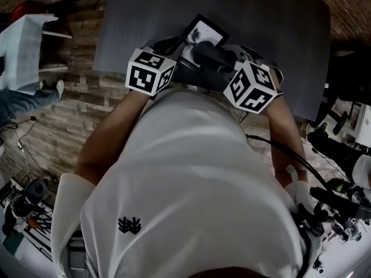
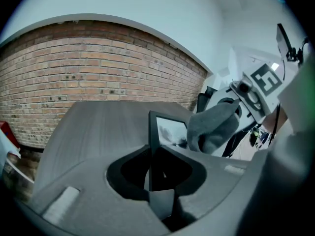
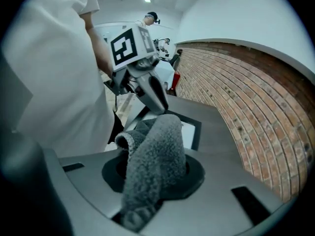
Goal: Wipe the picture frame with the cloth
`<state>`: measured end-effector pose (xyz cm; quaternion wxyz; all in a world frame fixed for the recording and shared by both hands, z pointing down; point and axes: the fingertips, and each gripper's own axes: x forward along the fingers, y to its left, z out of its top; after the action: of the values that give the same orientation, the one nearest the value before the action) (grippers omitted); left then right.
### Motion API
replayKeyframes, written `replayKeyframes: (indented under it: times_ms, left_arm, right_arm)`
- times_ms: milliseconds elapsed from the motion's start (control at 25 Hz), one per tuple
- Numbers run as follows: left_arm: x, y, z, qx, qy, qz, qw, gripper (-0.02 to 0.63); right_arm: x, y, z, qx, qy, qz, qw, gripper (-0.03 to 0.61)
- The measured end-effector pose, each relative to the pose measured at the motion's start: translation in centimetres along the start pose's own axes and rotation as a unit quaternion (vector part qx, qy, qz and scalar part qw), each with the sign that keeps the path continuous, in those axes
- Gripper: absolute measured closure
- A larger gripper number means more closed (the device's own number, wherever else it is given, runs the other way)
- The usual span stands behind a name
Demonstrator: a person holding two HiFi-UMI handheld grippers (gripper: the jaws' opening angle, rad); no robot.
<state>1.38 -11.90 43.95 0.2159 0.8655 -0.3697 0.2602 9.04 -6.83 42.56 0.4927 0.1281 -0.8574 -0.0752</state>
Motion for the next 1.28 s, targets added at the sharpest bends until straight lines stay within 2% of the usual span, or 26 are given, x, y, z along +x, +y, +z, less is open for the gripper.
replayKeyframes:
  times_ms: [200,400,560,720,840,960,1280]
  left_arm:
    - [2.1,-1.4,0.0,0.012,0.007,-0.006,0.9999,0.539]
    - [2.2,-1.7,-0.1,0.015,0.01,-0.011,0.9998,0.54]
    - [2.4,-1.7,-0.1,0.013,0.011,-0.012,0.9998,0.54]
    - [2.5,-1.7,0.3,0.013,0.009,-0.013,0.9998,0.54]
    - [2.5,-1.9,0.6,0.015,0.007,-0.014,0.9998,0.539]
    - [2.4,-2.2,0.6,0.019,0.008,-0.016,0.9997,0.538]
    - [2.1,-2.5,0.2,0.025,0.011,-0.023,0.9994,0.539]
  right_arm:
    - [-1.2,-5.0,-5.0,0.04,0.036,-0.056,0.997,0.488]
    - [-2.1,-7.0,-5.9,0.056,0.047,-0.093,0.993,0.488]
    - [-2.1,-5.0,-3.2,0.022,0.021,-0.076,0.997,0.488]
    - [-1.1,-0.6,-0.3,-0.033,0.007,-0.011,0.999,0.488]
    - [0.0,1.2,-0.1,-0.051,0.016,0.021,0.998,0.488]
    - [0.2,0.1,-1.3,-0.042,0.035,0.01,0.998,0.488]
    - [-1.5,-5.7,-5.1,0.001,0.079,-0.068,0.995,0.488]
